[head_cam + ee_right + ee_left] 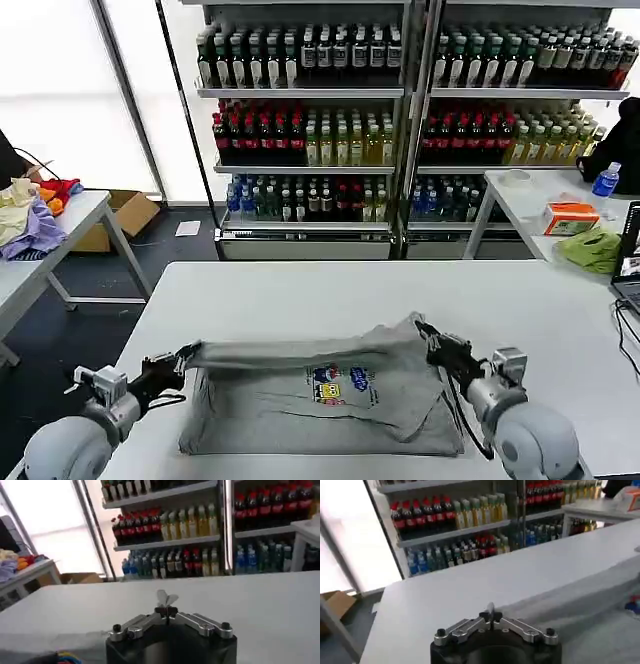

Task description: Fold and organize the clothes.

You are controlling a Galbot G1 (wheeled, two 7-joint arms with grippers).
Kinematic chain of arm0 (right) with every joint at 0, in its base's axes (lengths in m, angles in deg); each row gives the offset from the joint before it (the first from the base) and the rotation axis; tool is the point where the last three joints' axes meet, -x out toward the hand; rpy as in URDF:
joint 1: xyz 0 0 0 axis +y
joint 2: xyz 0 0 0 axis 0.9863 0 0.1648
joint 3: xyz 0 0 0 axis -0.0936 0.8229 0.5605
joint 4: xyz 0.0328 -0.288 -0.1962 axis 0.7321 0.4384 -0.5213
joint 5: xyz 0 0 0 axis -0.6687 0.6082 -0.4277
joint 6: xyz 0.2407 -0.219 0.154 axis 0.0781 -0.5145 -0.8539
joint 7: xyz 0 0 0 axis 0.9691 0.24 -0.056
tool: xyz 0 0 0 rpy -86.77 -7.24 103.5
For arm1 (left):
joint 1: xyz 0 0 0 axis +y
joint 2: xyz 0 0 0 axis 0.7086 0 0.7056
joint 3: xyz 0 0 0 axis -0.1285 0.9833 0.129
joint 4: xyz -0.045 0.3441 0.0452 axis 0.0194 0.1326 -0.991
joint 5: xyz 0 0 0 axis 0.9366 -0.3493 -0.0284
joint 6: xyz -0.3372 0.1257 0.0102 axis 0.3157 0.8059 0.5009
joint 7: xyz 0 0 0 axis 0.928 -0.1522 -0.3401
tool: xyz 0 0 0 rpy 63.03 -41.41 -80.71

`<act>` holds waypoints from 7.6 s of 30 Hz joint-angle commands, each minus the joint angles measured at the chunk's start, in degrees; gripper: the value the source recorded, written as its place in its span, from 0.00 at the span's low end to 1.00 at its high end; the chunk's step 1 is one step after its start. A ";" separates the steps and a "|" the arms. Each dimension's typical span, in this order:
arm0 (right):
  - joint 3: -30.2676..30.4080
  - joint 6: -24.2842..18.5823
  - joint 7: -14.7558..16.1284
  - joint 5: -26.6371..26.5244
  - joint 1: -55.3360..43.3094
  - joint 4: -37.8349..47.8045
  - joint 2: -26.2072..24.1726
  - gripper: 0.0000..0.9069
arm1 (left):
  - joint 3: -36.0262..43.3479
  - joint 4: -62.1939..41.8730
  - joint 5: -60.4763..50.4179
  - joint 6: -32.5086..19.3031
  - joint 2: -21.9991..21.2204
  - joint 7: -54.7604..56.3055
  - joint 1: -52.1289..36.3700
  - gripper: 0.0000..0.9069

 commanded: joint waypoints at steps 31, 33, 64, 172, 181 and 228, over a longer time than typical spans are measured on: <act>-9.08 -38.97 14.35 11.01 19.40 6.04 5.67 1.00 | 5.73 7.35 1.94 -6.64 -14.49 27.04 12.85 1.00; -8.84 -39.16 14.35 11.79 19.81 6.18 5.98 1.00 | 6.54 6.87 1.90 -7.09 -16.25 27.66 11.15 1.00; -8.50 -39.74 13.56 13.14 20.86 7.29 6.07 1.00 | 12.65 2.91 -2.69 -9.81 -24.57 28.10 10.14 0.01; -7.94 -40.24 12.97 14.03 23.18 5.69 7.89 1.00 | -1.91 -0.56 7.93 -0.50 -9.94 15.27 3.74 1.00; -8.15 -40.19 13.02 14.17 23.90 5.08 7.84 1.00 | 1.44 -4.77 6.50 -0.86 -13.14 17.29 -0.04 1.00; -8.20 -41.05 13.05 14.49 24.96 4.71 8.22 1.00 | 7.50 1.41 4.42 -1.95 -18.54 15.10 2.37 0.01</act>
